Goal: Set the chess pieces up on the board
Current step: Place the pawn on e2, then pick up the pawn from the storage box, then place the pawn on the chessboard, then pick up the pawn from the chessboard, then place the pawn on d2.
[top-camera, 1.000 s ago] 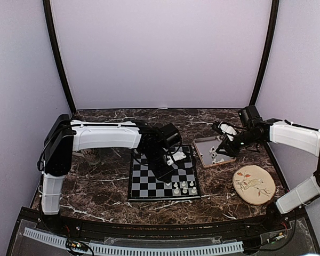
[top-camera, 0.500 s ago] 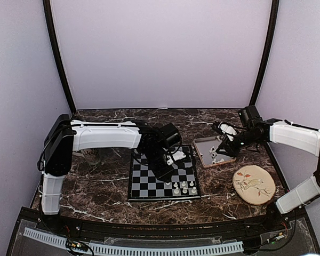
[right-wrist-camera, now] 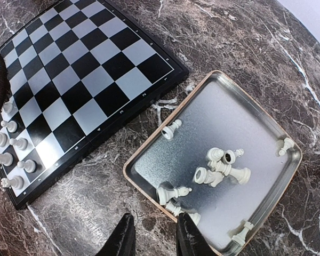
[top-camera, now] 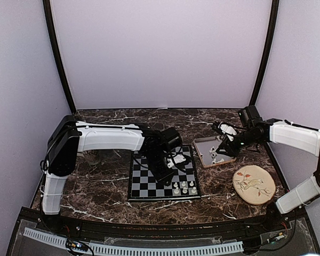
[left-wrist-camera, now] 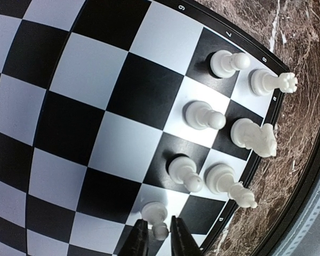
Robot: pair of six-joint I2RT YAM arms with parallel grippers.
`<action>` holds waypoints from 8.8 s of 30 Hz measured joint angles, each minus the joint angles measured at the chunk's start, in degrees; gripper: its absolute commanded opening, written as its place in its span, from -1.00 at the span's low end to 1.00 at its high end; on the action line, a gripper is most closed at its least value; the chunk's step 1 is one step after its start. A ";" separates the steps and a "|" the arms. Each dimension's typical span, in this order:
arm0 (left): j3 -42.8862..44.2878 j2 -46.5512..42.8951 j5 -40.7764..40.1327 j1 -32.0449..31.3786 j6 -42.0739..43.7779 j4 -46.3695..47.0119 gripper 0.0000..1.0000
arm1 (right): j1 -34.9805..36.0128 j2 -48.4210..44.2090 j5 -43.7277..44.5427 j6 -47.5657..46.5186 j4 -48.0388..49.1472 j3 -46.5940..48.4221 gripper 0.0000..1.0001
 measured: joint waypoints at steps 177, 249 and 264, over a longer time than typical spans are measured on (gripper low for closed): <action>6.14 2.45 -4.50 4.20 -6.19 22.88 -0.14 | -1.31 -11.61 -1.49 8.04 5.95 2.10 -0.46; -19.02 -20.52 -8.50 2.91 -6.05 14.21 -0.83 | -3.28 -8.52 -5.03 6.69 7.76 0.20 -0.44; -21.81 -14.86 -6.14 0.00 -6.93 17.86 -0.82 | -3.28 -7.82 -5.05 6.40 7.50 0.20 -0.43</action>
